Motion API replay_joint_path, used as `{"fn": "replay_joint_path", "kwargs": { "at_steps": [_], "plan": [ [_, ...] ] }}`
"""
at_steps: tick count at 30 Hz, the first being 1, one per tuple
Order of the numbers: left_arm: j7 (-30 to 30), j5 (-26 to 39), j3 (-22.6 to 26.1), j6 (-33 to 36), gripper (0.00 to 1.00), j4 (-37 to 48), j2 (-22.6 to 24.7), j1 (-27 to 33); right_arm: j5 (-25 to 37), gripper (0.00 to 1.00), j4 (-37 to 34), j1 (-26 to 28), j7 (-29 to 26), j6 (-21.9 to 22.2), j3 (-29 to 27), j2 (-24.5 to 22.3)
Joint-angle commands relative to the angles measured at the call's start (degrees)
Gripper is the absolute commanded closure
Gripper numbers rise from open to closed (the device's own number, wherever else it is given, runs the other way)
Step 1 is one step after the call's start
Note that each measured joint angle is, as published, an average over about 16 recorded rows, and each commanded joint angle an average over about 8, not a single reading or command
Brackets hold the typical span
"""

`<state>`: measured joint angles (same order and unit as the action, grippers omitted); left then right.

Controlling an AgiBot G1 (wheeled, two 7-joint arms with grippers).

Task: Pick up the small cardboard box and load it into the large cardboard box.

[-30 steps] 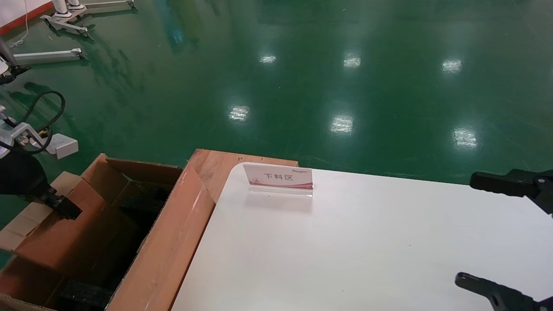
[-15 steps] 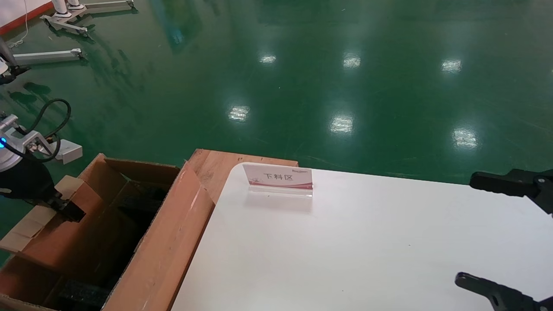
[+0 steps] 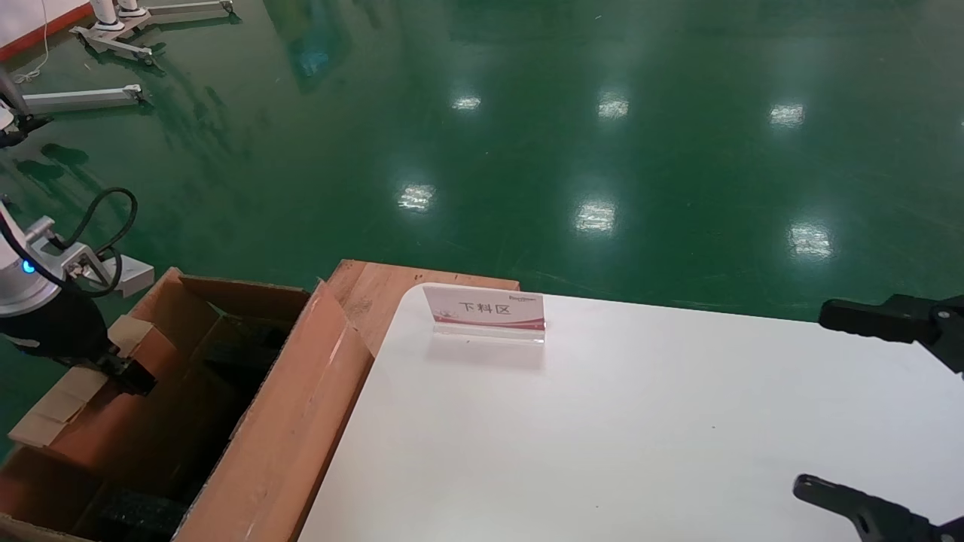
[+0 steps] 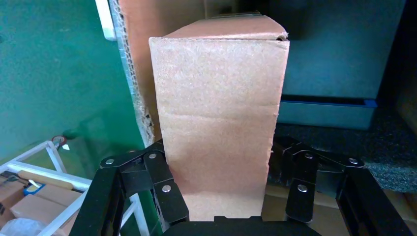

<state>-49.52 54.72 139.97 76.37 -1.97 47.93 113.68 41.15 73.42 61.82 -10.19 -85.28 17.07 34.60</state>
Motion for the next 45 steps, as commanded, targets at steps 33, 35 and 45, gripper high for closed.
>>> {"fn": "replay_joint_path", "kwargs": {
  "at_steps": [33, 35, 45],
  "plan": [
    [0.1, -0.3, -0.2, -0.8, 0.0, 0.4, 0.0, -1.4, 0.0, 0.0, 0.0, 0.0, 0.0, 0.0, 0.0, 0.0],
    [0.1, -0.3, -0.2, -0.8, 0.0, 0.4, 0.0, -1.4, 0.0, 0.0, 0.0, 0.0, 0.0, 0.0, 0.0, 0.0],
    [0.5, -0.6, -0.4, -0.9, 0.0, 0.2, 0.2, -1.0, 0.0, 0.0, 0.0, 0.0, 0.0, 0.0, 0.0, 0.0]
  ]
}}
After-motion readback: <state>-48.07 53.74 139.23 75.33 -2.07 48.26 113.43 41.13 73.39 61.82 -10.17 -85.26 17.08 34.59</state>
